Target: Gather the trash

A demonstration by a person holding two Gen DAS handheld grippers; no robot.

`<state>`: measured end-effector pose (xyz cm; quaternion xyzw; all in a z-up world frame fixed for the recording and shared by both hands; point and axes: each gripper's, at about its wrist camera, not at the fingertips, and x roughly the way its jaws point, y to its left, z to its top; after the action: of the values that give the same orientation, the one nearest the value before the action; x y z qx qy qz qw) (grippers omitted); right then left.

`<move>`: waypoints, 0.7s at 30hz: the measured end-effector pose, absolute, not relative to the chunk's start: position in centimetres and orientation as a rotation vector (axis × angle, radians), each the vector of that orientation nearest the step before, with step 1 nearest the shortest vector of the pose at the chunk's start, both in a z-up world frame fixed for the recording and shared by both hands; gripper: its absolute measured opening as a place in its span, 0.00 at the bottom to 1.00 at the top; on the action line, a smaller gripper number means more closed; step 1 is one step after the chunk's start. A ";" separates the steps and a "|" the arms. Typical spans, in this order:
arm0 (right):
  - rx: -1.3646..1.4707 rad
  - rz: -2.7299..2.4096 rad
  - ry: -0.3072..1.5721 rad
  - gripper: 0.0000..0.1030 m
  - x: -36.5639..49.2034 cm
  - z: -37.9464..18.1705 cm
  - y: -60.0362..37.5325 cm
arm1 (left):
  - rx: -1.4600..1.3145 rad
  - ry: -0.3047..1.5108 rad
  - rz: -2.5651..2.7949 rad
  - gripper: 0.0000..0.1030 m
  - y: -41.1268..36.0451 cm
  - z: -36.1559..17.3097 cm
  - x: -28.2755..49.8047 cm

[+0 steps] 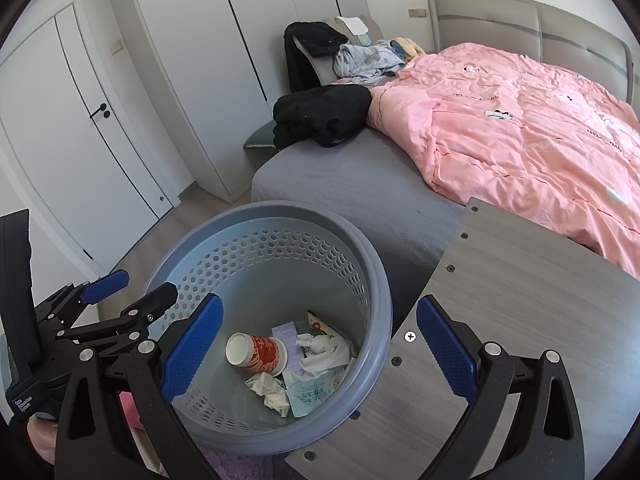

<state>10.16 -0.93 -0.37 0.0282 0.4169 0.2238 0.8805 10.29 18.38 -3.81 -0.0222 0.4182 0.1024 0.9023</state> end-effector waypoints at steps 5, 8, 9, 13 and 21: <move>0.061 0.467 0.872 0.93 10.0 -0.5 -1.2 | -0.044 0.863 0.213 0.78 18.4 -3.8 10.3; 0.061 0.467 0.871 0.93 10.0 -0.5 -1.2 | -0.044 0.864 0.214 0.79 18.4 -3.8 10.3; 0.062 0.467 0.871 0.93 10.0 -0.5 -1.2 | -0.044 0.864 0.215 0.80 18.3 -3.8 10.3; 0.063 0.467 0.871 0.93 10.0 -0.5 -1.2 | -0.044 0.864 0.216 0.80 18.3 -3.8 10.2; 0.064 0.466 0.871 0.93 9.9 -0.6 -1.3 | -0.050 0.873 0.217 0.81 18.5 -3.8 10.0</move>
<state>9.93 -1.27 -0.58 0.0308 0.4179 0.2235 0.8800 10.02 18.46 -3.76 -0.0242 0.4221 0.1050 0.9001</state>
